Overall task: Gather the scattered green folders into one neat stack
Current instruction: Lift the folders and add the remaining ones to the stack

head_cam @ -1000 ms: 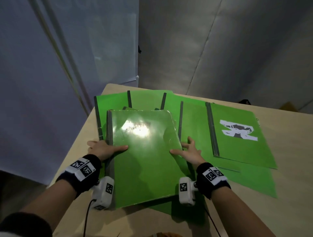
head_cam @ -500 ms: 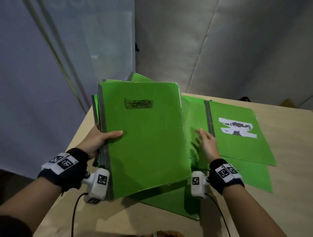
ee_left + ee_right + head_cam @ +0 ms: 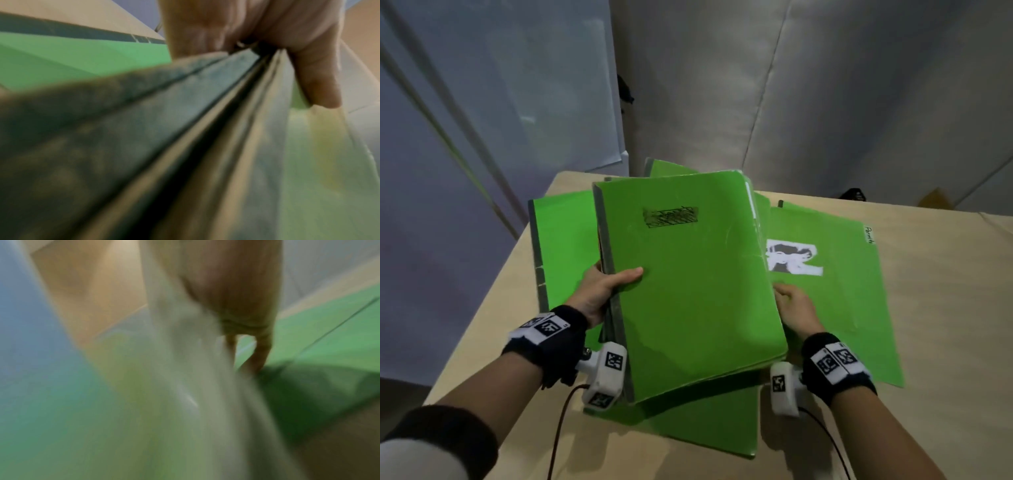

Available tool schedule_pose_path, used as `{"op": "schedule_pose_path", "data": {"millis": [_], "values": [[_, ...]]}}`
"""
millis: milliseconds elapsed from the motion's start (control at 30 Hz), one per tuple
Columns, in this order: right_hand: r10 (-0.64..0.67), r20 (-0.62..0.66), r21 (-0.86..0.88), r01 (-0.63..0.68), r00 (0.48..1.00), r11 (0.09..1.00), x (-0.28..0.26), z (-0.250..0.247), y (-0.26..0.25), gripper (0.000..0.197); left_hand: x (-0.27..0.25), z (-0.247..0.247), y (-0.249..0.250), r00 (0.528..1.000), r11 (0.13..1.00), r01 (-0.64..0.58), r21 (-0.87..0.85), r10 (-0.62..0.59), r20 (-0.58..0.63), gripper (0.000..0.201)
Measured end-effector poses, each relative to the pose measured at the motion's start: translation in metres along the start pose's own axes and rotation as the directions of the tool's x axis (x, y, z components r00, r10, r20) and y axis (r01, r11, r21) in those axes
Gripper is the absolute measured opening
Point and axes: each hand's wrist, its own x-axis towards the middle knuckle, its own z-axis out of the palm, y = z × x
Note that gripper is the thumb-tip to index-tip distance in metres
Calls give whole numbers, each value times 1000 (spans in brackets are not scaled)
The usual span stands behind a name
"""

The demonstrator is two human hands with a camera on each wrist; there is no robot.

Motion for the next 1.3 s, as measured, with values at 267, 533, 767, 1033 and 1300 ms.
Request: {"op": "schedule_pose_path", "data": {"millis": [267,533,767,1033,1300], "values": [[407,-165,-90,-424,899,901,41,-50,23,77,20,-2,-16,994,996,84,28,-81,-72,100],[271,73,32,-274,960,961,61,-14,-10,50,38,20,-21,998,988,59,142,-53,-45,75],[233,151,78,-246,961,966,50,-7,-19,25,36,42,-21,998,990,58,129,-55,-28,70],[203,262,195,-257,943,946,18,-7,-24,80,15,36,-19,1000,995,-17,103,18,-12,88],[257,351,64,-297,901,953,-17,-6,-22,92,-12,16,-30,1000,989,28,148,-29,5,67]]}}
